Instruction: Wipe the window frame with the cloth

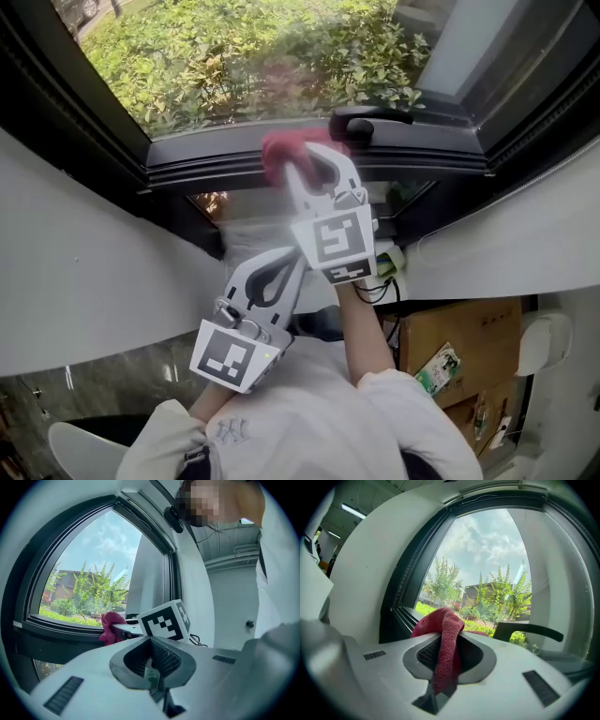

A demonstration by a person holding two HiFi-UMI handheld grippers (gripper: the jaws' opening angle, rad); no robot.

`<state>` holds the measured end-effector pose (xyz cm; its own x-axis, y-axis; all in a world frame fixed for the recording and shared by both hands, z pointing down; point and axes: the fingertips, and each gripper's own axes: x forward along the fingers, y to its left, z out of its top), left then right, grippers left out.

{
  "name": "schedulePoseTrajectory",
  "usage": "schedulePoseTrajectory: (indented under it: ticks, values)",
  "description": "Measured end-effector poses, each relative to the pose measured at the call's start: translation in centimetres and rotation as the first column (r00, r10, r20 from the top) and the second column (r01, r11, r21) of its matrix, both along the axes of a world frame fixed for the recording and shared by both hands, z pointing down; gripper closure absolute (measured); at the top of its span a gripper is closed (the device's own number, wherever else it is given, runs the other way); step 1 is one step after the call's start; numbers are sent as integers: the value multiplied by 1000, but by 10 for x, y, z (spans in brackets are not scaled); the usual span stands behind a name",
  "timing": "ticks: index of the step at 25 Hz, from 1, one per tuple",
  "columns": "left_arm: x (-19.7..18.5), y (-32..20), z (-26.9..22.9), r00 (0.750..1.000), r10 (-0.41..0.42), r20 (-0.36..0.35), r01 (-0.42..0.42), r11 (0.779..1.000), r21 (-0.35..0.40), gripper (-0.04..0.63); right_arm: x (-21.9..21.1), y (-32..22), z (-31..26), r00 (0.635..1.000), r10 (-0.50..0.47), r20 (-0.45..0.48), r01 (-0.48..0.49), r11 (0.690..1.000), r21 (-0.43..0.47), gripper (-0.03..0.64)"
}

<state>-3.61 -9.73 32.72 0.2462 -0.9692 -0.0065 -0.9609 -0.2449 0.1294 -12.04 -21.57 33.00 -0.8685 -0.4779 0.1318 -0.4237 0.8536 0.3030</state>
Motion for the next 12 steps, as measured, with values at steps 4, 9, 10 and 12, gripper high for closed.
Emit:
schedulePoseTrajectory:
  ticks: [4, 9, 10, 12]
  values:
    - [4, -2, 3, 1000, 17, 6, -17, 1000, -7, 587, 5, -2, 0, 1000, -6, -1, 6, 1000, -3, 549]
    - [11, -6, 2, 999, 38, -3, -38, 999, -5, 586, 10, -5, 0, 1000, -14, 1, 14, 1000, -7, 549]
    - [13, -7, 0, 999, 42, -10, -42, 999, -2, 587, 11, -6, 0, 1000, -16, 3, 16, 1000, -9, 549]
    - [16, -9, -2, 999, 50, -21, -50, 999, 3, 586, 13, -7, 0, 1000, -20, 6, 20, 1000, -12, 549]
